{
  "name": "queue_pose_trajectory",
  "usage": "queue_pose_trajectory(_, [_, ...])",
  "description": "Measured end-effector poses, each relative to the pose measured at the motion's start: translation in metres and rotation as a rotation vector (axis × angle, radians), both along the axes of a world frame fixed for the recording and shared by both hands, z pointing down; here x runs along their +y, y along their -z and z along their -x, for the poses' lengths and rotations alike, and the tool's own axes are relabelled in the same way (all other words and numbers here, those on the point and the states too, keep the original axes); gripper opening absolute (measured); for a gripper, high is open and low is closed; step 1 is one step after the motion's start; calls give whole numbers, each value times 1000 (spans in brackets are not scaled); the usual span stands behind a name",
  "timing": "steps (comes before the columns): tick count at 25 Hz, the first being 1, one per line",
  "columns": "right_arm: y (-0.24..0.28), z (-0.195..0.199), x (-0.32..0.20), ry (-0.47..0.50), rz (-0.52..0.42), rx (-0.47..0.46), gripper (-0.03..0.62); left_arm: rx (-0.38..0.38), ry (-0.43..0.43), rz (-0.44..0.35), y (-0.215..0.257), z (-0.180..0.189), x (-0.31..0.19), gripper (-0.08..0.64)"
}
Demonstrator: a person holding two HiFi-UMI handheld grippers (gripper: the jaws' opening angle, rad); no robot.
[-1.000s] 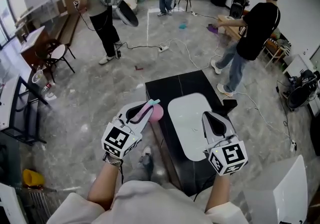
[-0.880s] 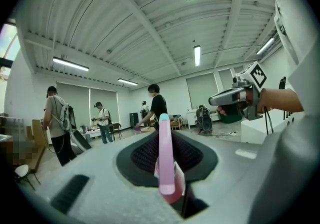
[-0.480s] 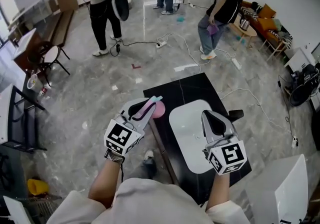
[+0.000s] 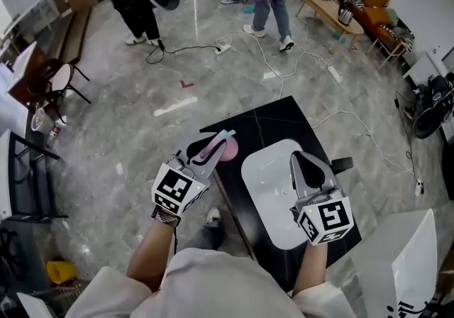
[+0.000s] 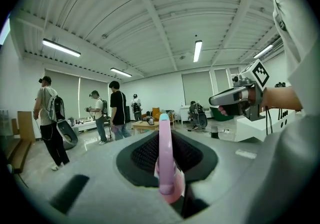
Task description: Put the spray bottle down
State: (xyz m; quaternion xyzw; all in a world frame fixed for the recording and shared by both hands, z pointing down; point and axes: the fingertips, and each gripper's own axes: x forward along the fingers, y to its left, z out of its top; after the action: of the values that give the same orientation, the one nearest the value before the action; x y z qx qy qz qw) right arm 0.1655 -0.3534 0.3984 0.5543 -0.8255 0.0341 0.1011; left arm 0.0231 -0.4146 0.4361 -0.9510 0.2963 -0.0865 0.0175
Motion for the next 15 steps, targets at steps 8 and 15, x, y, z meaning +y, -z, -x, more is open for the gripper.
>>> queue_pose_trajectory(8, [-13,3,-33,-16,31,-4,6,-31,-39,27,-21,-7,-38,72])
queue_pose_trajectory(15, [-29,-4,-55,-50,62,-12,6,-57,-75,45,-43,-23,-68,72])
